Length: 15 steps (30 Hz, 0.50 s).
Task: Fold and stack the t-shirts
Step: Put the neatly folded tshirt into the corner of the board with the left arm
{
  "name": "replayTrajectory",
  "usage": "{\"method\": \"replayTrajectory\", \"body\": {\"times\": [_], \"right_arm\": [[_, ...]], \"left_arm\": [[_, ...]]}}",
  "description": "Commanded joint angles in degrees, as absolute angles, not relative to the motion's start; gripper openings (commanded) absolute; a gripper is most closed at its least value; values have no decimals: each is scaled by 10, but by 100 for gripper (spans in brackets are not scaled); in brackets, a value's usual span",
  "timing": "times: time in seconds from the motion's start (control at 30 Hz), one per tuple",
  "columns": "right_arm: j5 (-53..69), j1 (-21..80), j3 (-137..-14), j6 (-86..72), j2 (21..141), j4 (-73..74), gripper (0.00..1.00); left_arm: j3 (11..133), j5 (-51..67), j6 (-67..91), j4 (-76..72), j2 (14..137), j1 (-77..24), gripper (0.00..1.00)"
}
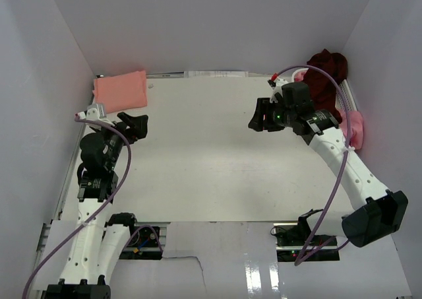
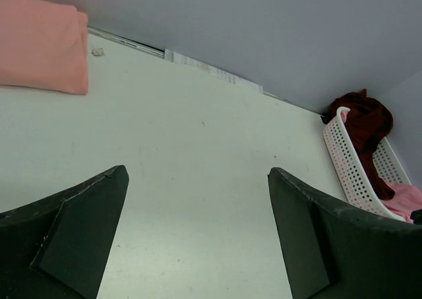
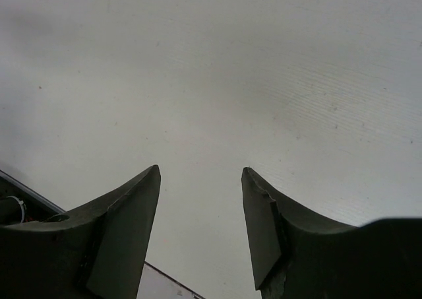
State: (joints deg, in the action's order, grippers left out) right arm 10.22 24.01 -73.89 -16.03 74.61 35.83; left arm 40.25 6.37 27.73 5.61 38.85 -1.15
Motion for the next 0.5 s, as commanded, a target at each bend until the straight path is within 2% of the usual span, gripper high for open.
{"method": "replayTrajectory", "body": {"times": [0.0, 0.17, 0.33, 0.47], "right_arm": [[62, 237, -718, -175, 686, 325, 59], [13, 237, -716, -185, 655, 330, 58], [30, 237, -706, -158, 623, 327, 58], [37, 237, -695, -149, 589, 324, 72]], "left_arm": [[403, 100, 284, 117, 360, -13, 98], [417, 133, 295, 125, 321, -20, 98], [425, 154, 315, 120, 308, -20, 98], [427, 155, 303, 127, 300, -20, 98]]}}
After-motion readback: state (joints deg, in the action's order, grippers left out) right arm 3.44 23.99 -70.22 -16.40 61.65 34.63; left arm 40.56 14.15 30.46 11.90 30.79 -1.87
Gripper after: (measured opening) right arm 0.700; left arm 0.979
